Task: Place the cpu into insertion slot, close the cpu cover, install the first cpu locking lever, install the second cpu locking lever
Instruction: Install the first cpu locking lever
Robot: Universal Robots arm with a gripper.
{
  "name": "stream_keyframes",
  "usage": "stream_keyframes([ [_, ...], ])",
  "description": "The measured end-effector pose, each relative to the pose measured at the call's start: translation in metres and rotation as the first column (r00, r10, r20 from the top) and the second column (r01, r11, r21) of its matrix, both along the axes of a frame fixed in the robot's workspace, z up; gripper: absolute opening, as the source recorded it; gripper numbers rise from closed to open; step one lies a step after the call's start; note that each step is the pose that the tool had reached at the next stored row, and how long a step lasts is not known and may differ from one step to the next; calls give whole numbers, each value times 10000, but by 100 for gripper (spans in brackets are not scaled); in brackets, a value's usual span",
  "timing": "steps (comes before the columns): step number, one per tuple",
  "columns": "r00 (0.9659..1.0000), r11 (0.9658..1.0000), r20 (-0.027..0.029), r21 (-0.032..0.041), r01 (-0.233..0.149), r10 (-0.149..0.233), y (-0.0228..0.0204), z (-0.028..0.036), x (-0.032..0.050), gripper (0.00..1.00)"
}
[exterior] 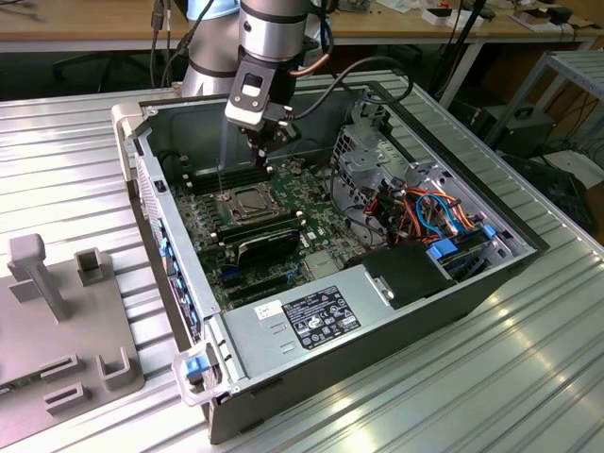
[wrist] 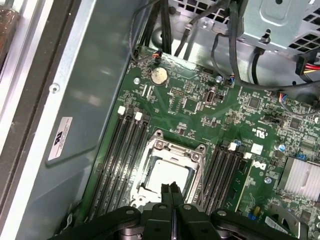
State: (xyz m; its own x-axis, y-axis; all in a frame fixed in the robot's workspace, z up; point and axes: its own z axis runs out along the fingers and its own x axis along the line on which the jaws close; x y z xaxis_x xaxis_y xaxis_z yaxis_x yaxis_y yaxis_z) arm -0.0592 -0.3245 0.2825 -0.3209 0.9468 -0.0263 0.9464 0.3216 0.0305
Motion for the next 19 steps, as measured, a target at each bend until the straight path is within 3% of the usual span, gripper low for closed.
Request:
stream_keyframes([
  [8,9987,9987,0,7,-500,500,-6,0,0,11],
  [19,9983,9983,1,22,-590,590,-6,0,0,11],
])
